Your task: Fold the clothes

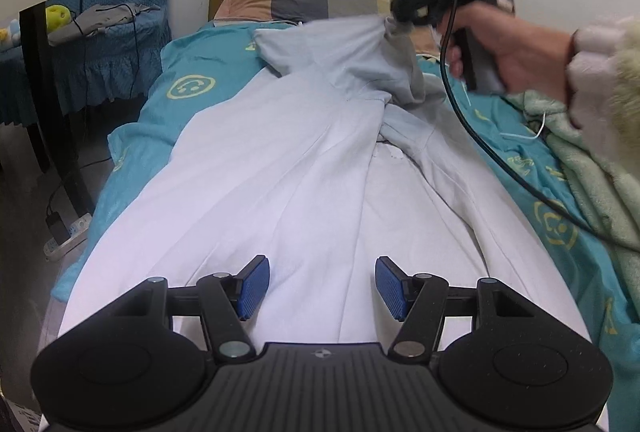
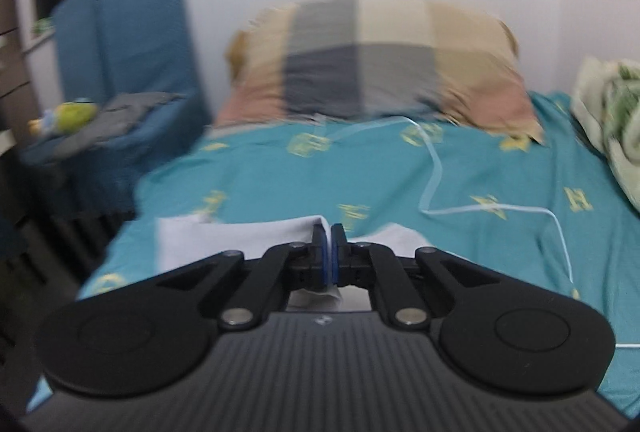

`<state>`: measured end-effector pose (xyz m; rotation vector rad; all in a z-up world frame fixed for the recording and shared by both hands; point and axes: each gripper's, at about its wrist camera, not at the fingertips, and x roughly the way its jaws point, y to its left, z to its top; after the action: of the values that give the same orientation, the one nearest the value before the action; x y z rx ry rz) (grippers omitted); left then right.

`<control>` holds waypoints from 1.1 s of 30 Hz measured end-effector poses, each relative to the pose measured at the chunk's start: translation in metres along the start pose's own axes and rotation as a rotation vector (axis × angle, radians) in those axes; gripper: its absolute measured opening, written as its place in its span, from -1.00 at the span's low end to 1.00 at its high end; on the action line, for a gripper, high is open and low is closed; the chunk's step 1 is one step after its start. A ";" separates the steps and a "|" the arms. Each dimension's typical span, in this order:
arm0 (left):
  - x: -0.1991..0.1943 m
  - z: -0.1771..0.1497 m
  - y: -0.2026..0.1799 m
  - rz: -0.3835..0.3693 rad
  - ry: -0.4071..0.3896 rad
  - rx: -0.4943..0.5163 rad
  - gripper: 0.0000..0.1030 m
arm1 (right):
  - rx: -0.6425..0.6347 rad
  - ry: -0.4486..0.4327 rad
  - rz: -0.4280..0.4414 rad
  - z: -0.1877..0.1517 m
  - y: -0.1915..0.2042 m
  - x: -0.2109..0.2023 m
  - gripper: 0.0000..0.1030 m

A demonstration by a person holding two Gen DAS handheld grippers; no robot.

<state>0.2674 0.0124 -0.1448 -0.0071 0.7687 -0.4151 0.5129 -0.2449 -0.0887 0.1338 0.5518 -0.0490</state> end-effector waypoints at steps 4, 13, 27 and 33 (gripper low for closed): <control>0.006 0.002 0.008 0.007 0.003 -0.022 0.19 | 0.014 0.072 -0.015 -0.023 -0.017 0.039 -0.91; 0.006 0.008 0.013 -0.028 0.013 -0.083 0.19 | 0.087 0.066 0.096 -0.047 -0.020 -0.006 -0.84; -0.037 0.004 -0.019 -0.001 -0.020 -0.018 0.22 | 0.146 0.038 0.200 -0.126 0.018 -0.322 0.23; -0.062 -0.005 -0.038 0.060 -0.020 0.029 0.51 | 0.164 0.035 0.166 -0.173 0.023 -0.400 0.50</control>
<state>0.2108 0.0005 -0.1009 0.0383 0.7418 -0.3688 0.0844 -0.1943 -0.0214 0.3401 0.5698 0.0700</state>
